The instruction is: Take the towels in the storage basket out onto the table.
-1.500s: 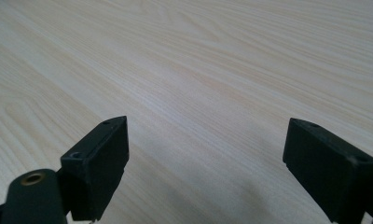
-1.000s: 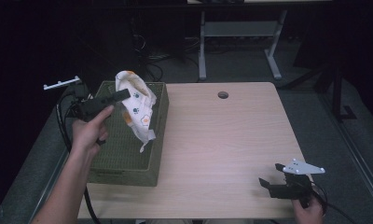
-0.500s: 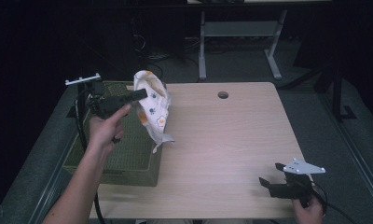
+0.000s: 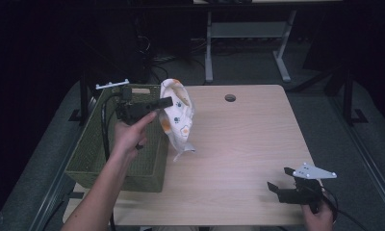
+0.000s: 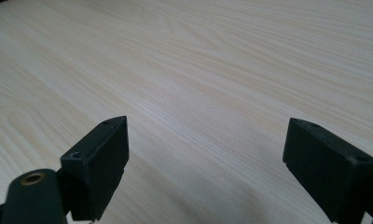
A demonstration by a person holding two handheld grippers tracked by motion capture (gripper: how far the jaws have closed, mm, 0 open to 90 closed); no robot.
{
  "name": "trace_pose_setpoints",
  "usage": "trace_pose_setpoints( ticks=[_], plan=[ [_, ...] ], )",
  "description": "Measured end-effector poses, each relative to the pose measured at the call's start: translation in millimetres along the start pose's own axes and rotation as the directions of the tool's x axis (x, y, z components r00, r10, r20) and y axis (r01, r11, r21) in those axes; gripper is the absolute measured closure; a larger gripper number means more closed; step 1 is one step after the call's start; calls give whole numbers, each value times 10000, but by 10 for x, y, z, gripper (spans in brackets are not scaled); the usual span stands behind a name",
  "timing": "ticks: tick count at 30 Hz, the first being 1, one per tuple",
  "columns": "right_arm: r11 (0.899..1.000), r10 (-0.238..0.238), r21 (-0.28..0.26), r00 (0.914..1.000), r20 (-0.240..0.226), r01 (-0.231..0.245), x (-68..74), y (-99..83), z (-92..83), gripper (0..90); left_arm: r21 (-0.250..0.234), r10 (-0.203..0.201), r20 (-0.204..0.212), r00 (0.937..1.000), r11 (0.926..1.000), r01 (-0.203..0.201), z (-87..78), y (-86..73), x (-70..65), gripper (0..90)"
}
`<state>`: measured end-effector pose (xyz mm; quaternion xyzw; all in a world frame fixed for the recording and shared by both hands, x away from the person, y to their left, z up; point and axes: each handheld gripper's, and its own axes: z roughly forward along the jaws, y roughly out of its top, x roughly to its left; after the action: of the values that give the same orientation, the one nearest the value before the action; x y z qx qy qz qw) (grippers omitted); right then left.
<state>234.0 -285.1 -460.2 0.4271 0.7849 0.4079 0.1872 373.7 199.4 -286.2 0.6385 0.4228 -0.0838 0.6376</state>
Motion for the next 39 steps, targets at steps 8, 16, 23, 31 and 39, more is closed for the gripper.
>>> trace_pose_setpoints(
  ticks=[8,16,23,31,39],
  plan=[
    [10000,9,-40,10000,-23,-9,-6,2,-3,140,463,4,147,9999,9989,-11,297,-103,-10,866],
    [10000,34,-61,10000,-21,-35,-7,6,-7,140,859,-54,181,9998,9963,38,535,-229,17,865],
    [10000,45,-83,10000,-41,-45,-8,7,-10,140,1035,-117,261,9996,9946,90,698,-303,6,865],
    [9999,25,-138,10000,-47,-25,-11,8,-20,140,1331,-139,329,9994,9911,94,909,-414,7,865],
    [9999,-6,-149,10000,-56,5,-11,8,-20,140,1579,-233,240,9994,9873,192,1086,-514,42,865]
  ],
)
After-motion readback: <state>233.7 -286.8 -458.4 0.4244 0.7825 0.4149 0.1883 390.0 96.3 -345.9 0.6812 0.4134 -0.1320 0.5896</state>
